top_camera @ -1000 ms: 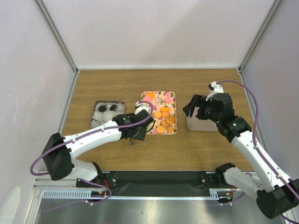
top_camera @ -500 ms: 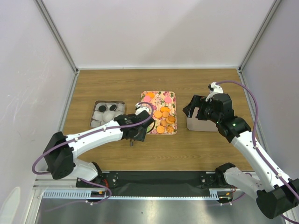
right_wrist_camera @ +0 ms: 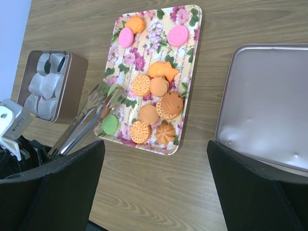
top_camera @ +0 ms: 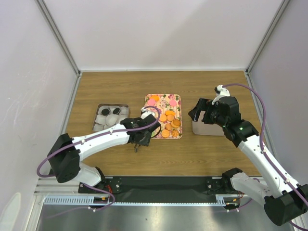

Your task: Pack the cookies

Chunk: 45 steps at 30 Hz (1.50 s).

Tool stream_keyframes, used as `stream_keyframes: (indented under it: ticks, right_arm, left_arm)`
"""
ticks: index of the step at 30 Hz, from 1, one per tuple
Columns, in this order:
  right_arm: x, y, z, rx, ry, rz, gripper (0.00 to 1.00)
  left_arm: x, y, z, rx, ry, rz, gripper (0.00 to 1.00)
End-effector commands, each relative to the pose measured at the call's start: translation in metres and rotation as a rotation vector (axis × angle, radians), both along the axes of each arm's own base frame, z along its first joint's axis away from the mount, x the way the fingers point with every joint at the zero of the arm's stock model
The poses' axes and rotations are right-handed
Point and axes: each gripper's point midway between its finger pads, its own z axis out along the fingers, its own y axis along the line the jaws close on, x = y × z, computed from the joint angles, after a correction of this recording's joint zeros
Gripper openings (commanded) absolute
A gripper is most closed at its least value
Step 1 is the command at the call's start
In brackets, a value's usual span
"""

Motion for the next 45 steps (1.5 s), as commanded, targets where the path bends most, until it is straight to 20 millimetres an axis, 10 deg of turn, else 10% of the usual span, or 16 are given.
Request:
stream_keyframes:
  ticks: [1,30,45]
  right_arm:
    - [0.002,-0.003,0.008,-0.001,-0.036,-0.005,0.95]
    - [0.004,-0.002,0.009,0.004,-0.037,-0.007,0.95]
    - [0.005,0.000,0.009,0.010,-0.033,0.001,0.95]
  left_arm:
    - [0.007,-0.010,0.009,-0.036,-0.025,-0.001,0.48]
    - [0.026,-0.012,0.060,-0.054,-0.132,-0.008,0.39]
    - [0.046,0.052,0.105,-0.106,-0.233,0.147,0.39]
